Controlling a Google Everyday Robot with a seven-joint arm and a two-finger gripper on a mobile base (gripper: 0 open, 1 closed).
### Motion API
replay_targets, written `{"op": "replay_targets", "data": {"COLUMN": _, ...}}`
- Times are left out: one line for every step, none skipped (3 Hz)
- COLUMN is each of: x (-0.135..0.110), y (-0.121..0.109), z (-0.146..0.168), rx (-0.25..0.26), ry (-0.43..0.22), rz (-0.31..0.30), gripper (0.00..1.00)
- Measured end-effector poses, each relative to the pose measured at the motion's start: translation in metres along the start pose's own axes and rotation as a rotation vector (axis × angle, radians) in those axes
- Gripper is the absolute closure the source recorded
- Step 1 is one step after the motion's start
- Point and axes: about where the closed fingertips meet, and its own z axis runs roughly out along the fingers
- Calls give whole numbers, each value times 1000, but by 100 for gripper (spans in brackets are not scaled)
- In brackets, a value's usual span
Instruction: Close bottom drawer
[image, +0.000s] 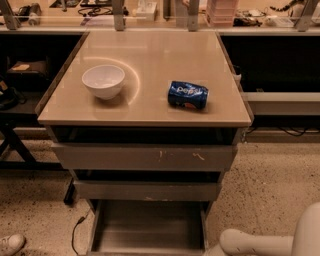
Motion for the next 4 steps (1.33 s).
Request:
{"op": "replay_targets", "data": {"x": -4, "y": -16, "z": 5, "rx": 12, "ry": -12, "rz": -2, "gripper": 100}}
{"op": "replay_targets", "data": {"x": -9, "y": -31, "z": 9, "rx": 19, "ry": -26, "rz": -5, "gripper": 100}}
{"op": "replay_targets", "data": {"x": -10, "y": -33, "z": 9, "rx": 21, "ry": -28, "rz": -5, "gripper": 82}}
{"op": "replay_targets", "data": {"x": -10, "y": -33, "z": 9, "rx": 21, "ry": -28, "rz": -5, "gripper": 58}}
